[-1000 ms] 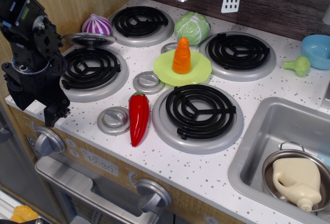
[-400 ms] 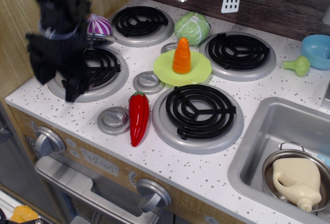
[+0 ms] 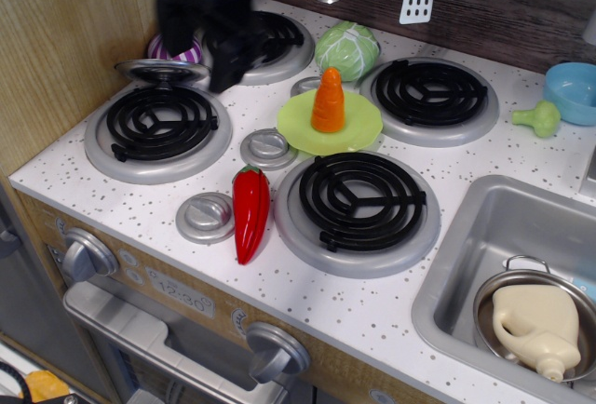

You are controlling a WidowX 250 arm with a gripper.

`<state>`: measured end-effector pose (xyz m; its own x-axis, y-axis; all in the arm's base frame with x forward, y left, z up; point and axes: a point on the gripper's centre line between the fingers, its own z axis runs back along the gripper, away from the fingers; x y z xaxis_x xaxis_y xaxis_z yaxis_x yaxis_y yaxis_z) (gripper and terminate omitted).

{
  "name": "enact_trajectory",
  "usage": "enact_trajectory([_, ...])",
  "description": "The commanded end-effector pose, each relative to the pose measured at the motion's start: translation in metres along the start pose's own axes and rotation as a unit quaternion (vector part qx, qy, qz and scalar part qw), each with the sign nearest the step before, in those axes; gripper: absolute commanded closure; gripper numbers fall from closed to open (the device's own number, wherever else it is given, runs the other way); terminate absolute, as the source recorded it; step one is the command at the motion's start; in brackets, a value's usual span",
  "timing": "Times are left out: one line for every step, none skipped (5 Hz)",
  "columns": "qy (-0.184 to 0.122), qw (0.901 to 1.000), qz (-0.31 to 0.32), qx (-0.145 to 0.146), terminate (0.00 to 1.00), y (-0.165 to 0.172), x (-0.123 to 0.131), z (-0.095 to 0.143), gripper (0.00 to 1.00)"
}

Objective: Take carrot off plate

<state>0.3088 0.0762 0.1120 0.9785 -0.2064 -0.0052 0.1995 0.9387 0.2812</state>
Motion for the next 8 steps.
enact_trajectory([-0.039,0.9988,-0.01,0.029,0.0,-0.029,0.039,0.011,0.0])
enact_trajectory([-0.077,0.9966,-0.015,0.026,0.0,-0.036,0.047,-0.004,0.0])
enact_trajectory([-0.096,0.9941,-0.031,0.04,0.0,-0.032,0.065,-0.015,0.0])
enact_trajectory([-0.112,0.9923,-0.032,0.041,0.0,-0.021,0.083,-0.021,0.0])
enact_trajectory([-0.132,0.9907,-0.026,0.021,0.0,-0.021,0.093,-0.024,0.0])
enact_trajectory([-0.157,0.9872,-0.025,0.0,0.0,-0.024,0.097,-0.033,0.0])
enact_trajectory([-0.19,0.9816,-0.013,-0.018,0.0,-0.034,0.102,-0.043,0.0])
enact_trajectory([-0.207,0.9771,-0.006,-0.051,0.0,-0.04,0.105,-0.054,0.0])
